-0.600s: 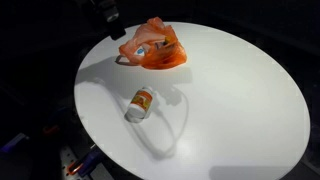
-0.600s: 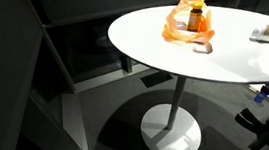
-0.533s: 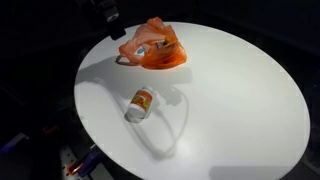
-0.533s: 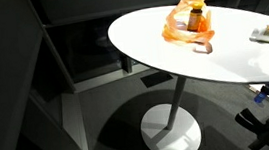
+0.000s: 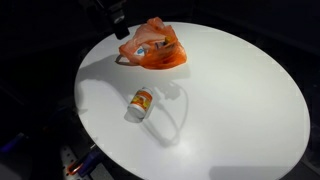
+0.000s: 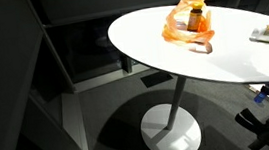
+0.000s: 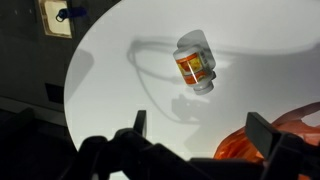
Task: Take the bottle out of the carrier bag
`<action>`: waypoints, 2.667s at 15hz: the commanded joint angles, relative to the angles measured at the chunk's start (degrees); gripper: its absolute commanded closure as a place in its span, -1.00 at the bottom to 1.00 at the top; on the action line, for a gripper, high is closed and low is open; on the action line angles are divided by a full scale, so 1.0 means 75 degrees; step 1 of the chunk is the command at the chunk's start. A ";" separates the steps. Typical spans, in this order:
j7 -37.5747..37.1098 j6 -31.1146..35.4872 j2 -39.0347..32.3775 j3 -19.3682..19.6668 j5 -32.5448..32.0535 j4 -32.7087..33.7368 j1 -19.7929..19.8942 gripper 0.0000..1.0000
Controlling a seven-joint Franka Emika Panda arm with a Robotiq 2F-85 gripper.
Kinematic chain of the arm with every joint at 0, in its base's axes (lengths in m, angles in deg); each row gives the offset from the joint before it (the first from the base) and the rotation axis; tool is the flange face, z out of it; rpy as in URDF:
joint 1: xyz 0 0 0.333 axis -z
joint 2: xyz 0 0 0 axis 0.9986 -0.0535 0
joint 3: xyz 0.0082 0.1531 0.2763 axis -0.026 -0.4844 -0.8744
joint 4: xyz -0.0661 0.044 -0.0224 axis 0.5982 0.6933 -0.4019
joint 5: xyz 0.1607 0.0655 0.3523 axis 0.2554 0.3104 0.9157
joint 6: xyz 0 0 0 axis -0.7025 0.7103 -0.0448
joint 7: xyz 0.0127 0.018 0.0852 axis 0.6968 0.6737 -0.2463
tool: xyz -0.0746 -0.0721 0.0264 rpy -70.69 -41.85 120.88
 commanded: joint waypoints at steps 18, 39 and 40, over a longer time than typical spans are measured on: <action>0.1207 0.1014 -0.5248 0.0088 0.2602 0.3183 -0.1591 -1.00; 0.3746 0.2863 -0.6591 -0.0379 0.3755 0.3179 -0.1601 -1.00; 0.3935 0.2947 -0.6715 -0.0421 0.3862 0.3201 -0.1574 -1.00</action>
